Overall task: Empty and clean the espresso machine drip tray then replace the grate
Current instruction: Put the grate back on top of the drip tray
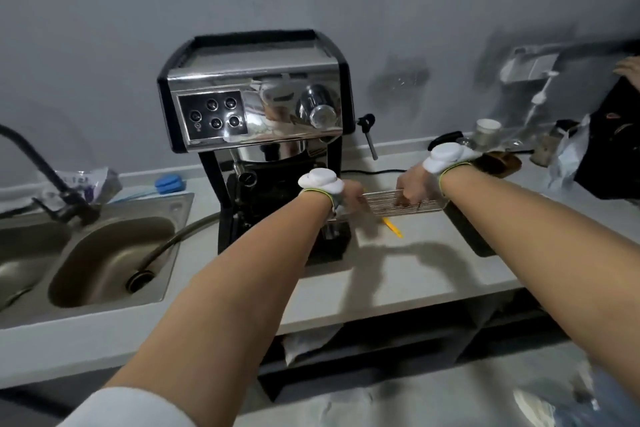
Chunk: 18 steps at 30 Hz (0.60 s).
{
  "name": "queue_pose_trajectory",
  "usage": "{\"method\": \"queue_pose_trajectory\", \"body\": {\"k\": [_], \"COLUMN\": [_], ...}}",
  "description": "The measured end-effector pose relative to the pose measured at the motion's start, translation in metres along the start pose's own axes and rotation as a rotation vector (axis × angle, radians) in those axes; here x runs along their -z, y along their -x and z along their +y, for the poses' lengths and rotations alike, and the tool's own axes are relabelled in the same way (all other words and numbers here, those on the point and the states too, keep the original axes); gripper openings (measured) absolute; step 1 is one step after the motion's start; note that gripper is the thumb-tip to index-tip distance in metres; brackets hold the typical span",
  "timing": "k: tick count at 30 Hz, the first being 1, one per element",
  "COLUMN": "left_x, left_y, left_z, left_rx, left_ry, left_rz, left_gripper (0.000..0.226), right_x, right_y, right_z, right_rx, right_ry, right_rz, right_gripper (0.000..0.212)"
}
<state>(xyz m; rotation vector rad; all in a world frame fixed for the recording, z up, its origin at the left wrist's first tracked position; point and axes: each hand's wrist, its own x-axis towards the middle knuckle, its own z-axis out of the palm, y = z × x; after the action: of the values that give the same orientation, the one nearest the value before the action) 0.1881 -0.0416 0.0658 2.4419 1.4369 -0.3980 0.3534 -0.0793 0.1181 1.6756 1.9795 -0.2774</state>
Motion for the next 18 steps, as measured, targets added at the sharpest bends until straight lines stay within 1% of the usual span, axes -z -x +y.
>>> {"method": "queue_pose_trajectory", "body": {"k": [1,2,4,5,7,8,9,10,11,12,14,17,18], "left_x": [0.006,0.011,0.015,0.014,0.010,0.008,0.004,0.000,-0.004,-0.008,-0.020,-0.040,-0.047], "left_y": [0.010,0.017,0.030,0.037,0.045,0.052,0.057,0.062,0.067,0.074,0.078,0.079,0.079], "left_z": [-0.011,-0.022,-0.048,-0.058,-0.073,-0.083,-0.095,-0.106,-0.114,-0.121,-0.130,-0.141,-0.143], "left_rx": [0.007,0.030,0.097,0.129,0.192,0.219,0.228,0.231,0.233,0.242,0.262,0.285,0.303], "left_ry": [0.001,0.010,0.030,0.018,0.010,-0.003,0.011,0.035,0.055,0.068,0.086,0.121,0.124], "left_rz": [0.002,0.002,0.035,0.056,0.064,0.068,0.085,0.108,0.123,0.141,0.178,0.148,0.159], "left_gripper": [0.010,0.013,0.012,0.011,0.008,0.012,0.028,0.048,0.063,0.070,0.073,0.080,0.076], "right_x": [0.006,0.011,0.022,0.025,0.027,0.032,0.035,0.039,0.040,0.041,0.036,0.022,0.016], "right_y": [-0.004,-0.010,-0.018,-0.023,-0.031,-0.037,-0.043,-0.048,-0.055,-0.059,-0.072,-0.093,-0.100], "right_z": [-0.011,-0.023,-0.046,-0.059,-0.075,-0.085,-0.094,-0.103,-0.110,-0.120,-0.133,-0.151,-0.155], "right_rx": [0.027,0.081,0.102,0.075,0.135,0.190,0.217,0.250,0.285,0.319,0.344,0.321,0.317], "right_ry": [-0.011,-0.005,-0.031,-0.076,-0.065,-0.063,-0.076,-0.090,-0.093,-0.102,-0.101,-0.073,-0.060], "right_rz": [0.068,0.120,0.161,0.174,0.165,0.179,0.174,0.157,0.137,0.130,0.165,0.187,0.181], "right_gripper": [0.036,0.031,0.020,0.022,0.031,0.039,0.044,0.047,0.048,0.047,0.047,0.050,0.051]}}
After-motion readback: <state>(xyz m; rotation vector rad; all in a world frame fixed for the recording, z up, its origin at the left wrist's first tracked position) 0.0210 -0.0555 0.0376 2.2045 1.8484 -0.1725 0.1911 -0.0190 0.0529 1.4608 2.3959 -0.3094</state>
